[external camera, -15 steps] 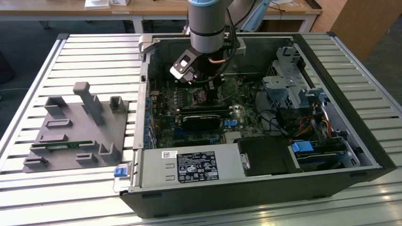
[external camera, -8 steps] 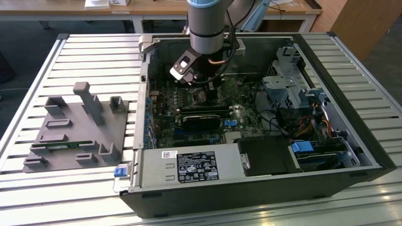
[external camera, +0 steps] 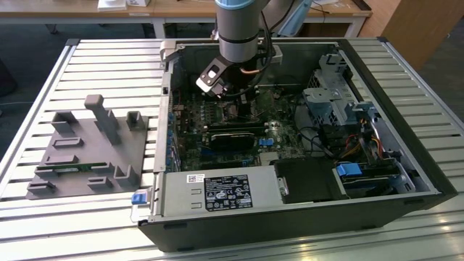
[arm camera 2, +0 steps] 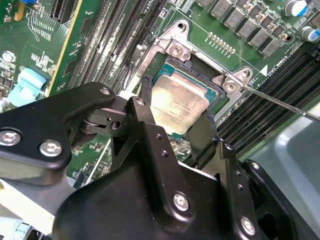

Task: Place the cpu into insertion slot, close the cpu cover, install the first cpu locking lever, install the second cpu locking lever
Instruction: 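Place the cpu into insertion slot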

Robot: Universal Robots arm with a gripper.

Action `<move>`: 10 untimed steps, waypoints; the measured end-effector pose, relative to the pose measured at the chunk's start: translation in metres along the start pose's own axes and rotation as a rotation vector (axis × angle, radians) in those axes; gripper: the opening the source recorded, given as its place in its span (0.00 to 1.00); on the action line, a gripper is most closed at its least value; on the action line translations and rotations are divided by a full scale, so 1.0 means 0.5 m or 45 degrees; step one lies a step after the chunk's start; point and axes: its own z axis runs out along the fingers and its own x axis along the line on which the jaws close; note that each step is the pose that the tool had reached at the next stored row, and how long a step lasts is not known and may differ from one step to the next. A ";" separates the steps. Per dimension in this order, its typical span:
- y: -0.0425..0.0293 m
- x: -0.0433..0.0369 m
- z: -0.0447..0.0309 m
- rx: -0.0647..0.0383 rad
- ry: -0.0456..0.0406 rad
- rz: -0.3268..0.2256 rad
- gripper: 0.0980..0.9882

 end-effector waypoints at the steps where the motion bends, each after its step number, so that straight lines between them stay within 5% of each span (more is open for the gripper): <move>1: 0.000 0.000 0.000 0.000 0.000 0.000 0.49; 10: 0.000 0.000 0.001 0.000 0.000 0.000 0.51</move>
